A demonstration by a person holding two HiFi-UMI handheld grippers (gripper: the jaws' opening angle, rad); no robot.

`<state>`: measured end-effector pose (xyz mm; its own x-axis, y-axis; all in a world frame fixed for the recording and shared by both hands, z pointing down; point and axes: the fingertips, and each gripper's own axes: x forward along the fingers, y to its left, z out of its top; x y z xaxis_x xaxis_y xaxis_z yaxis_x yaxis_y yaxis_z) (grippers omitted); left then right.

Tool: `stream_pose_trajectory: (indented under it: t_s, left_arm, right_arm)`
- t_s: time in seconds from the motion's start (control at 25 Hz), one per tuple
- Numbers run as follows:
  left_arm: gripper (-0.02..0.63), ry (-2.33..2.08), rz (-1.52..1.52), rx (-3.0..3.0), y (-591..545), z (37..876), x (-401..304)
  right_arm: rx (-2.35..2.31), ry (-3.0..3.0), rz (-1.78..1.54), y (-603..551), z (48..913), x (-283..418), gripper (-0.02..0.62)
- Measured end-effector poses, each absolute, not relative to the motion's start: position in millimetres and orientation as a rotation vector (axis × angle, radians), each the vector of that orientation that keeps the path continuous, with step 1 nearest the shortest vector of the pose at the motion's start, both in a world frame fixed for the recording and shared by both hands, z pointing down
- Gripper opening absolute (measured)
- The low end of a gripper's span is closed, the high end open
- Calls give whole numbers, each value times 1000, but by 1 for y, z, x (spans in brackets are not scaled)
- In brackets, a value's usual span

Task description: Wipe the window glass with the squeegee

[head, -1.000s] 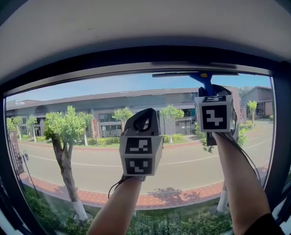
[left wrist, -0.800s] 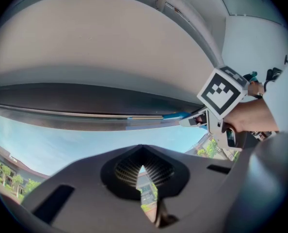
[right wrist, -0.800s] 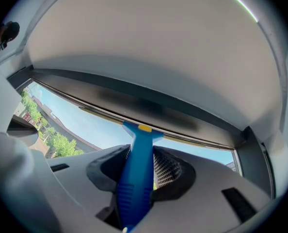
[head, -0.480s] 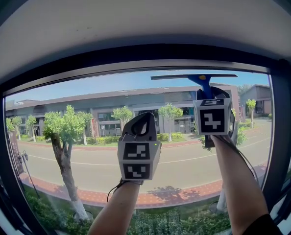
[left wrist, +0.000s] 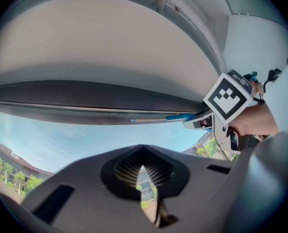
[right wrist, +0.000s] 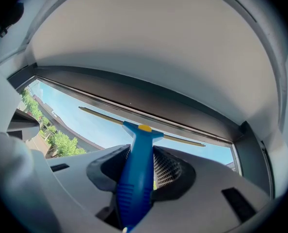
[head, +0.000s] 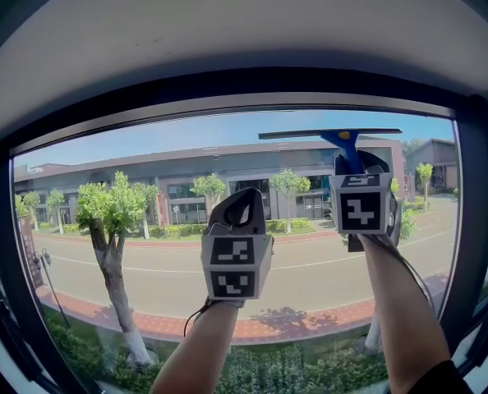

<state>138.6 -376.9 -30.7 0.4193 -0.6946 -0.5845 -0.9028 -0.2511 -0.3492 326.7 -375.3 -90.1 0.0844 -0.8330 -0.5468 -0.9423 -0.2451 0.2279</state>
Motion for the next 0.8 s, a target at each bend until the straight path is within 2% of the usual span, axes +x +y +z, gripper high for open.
stream_pose_trajectory:
  t_s: [0.8]
  left_arm:
    - [0, 1345, 318, -2110, -384, 25, 154]
  right_arm:
    - [-2196, 1844, 854, -374, -38, 329, 140]
